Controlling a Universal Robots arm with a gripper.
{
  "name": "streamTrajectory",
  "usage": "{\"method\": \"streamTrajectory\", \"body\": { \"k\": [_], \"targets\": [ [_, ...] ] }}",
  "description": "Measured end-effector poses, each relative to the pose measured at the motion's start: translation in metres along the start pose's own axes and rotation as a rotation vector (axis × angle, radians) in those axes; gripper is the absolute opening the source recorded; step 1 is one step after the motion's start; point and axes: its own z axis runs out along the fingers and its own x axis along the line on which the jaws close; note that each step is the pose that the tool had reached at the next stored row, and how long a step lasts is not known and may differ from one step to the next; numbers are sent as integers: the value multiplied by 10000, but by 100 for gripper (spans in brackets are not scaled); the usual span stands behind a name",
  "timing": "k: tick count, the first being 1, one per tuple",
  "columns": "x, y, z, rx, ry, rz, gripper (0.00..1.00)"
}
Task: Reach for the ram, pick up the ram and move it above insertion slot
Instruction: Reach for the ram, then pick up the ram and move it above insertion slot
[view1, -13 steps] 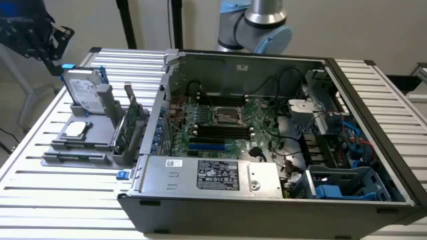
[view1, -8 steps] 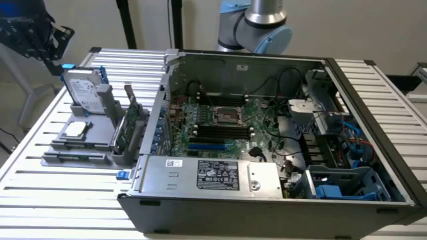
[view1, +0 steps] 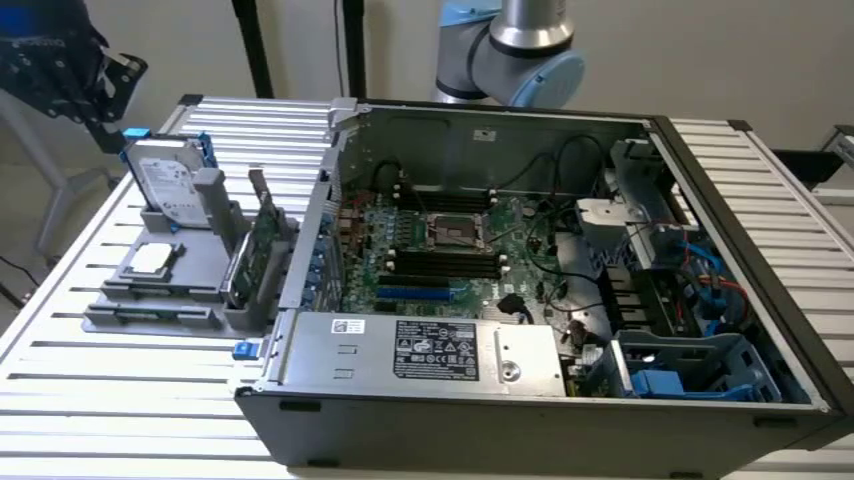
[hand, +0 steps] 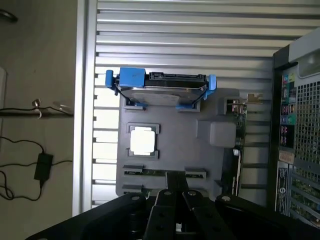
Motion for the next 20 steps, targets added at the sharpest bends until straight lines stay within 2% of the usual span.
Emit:
{"method": "streamTrajectory", "body": {
  "k": [11,14,20],
  "targets": [
    [18,-492,-29,-3,-2,-5,11],
    [20,-601,-29,-2,1,-27,11],
    [20,-620,-25,-17,2,-45,11]
  ]
}}
